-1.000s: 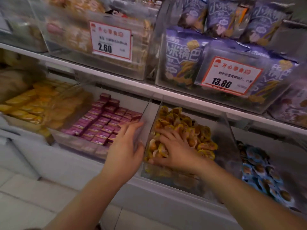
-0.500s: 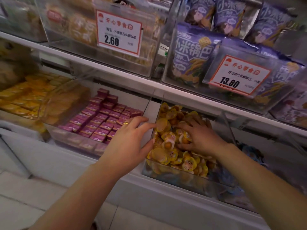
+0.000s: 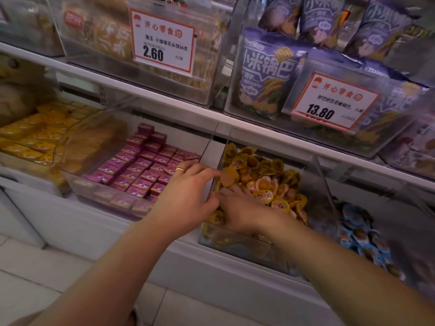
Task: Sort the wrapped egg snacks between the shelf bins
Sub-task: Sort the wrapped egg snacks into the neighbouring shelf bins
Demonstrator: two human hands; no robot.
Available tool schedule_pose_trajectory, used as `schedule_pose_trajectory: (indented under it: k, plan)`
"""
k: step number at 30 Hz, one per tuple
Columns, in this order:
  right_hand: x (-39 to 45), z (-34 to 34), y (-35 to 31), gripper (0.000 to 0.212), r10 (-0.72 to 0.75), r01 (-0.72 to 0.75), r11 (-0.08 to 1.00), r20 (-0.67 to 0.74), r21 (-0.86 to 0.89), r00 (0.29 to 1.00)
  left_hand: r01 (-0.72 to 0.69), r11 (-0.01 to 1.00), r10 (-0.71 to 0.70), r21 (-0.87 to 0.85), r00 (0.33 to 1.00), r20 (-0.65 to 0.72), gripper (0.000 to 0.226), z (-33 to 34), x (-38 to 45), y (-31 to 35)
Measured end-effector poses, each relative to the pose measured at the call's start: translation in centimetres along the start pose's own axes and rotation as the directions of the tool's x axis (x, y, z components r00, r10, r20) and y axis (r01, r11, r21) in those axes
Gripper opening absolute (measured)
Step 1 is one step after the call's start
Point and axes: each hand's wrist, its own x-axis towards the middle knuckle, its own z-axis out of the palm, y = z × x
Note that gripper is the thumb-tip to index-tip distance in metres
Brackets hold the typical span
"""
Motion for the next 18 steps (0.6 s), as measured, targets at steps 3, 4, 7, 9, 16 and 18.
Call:
schedule_pose_trajectory:
  k: [3, 4, 7, 9, 16, 18]
  plan:
    - [-0.4, 0.7, 0.3, 0.050, -0.116, 0.102, 0.986, -0.109, -0.130, 0.987, 0.000, 1.000, 0.000, -0.013, 1.000, 0.007, 0.045, 0.0, 0.0, -0.2]
    - [-0.7, 0.8, 0.6, 0.049, -0.136, 0.118, 0.984, -0.134, -0.134, 0.982, -0.006, 1.000, 0.006, -0.010, 1.000, 0.008, 0.044, -0.1, 0.0, -0.3]
    - [-1.7, -0.2, 3.6, 0.040, -0.045, 0.029, 0.996, -0.206, -0.080, 0.977, -0.025, 1.000, 0.025, 0.007, 1.000, -0.010, 0.040, -0.2, -0.1, -0.4]
    - [-2.2, -1.4, 6.8, 0.025, 0.022, -0.048, 0.994, -0.254, -0.095, 0.967, -0.030, 1.000, 0.030, 0.009, 0.999, -0.016, 0.038, -0.1, -0.1, -0.4]
    - [-4.2, -0.8, 6.8, 0.036, -0.006, 0.009, 1.000, -0.134, 0.022, 0.991, -0.011, 1.000, 0.011, -0.014, 1.000, -0.020, 0.037, 0.0, 0.4, -0.2]
    - [-4.8, -0.8, 5.1, 0.028, -0.031, 0.056, 0.993, -0.232, 0.104, 0.972, -0.008, 1.000, 0.008, -0.008, 1.000, -0.014, 0.038, 0.1, 0.4, -0.3]
